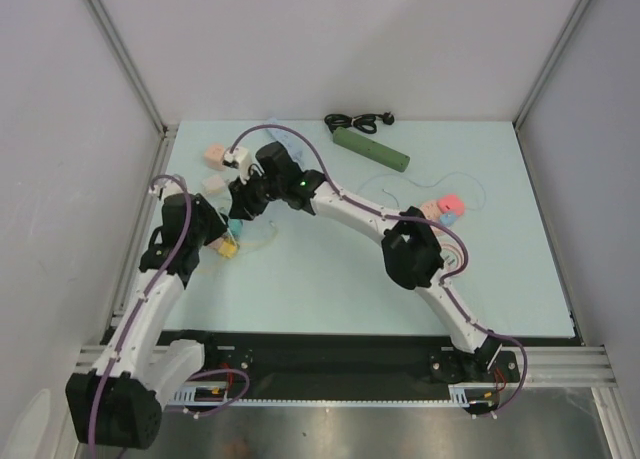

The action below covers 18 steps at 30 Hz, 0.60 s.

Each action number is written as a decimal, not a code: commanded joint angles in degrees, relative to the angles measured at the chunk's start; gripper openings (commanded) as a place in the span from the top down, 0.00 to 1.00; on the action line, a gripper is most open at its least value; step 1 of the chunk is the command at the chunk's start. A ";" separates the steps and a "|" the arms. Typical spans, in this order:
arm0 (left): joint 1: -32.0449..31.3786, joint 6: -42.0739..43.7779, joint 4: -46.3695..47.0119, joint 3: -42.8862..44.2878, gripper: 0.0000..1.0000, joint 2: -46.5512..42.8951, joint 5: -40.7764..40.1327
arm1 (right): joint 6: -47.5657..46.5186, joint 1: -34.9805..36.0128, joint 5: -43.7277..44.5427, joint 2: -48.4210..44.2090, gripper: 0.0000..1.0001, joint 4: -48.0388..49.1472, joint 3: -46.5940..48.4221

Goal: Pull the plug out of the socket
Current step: Place the plug at the center of the board.

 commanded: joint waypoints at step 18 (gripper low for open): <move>12.19 -2.64 14.42 4.33 1.00 28.70 4.98 | -22.75 -15.75 -14.84 -25.47 0.04 -21.53 -20.07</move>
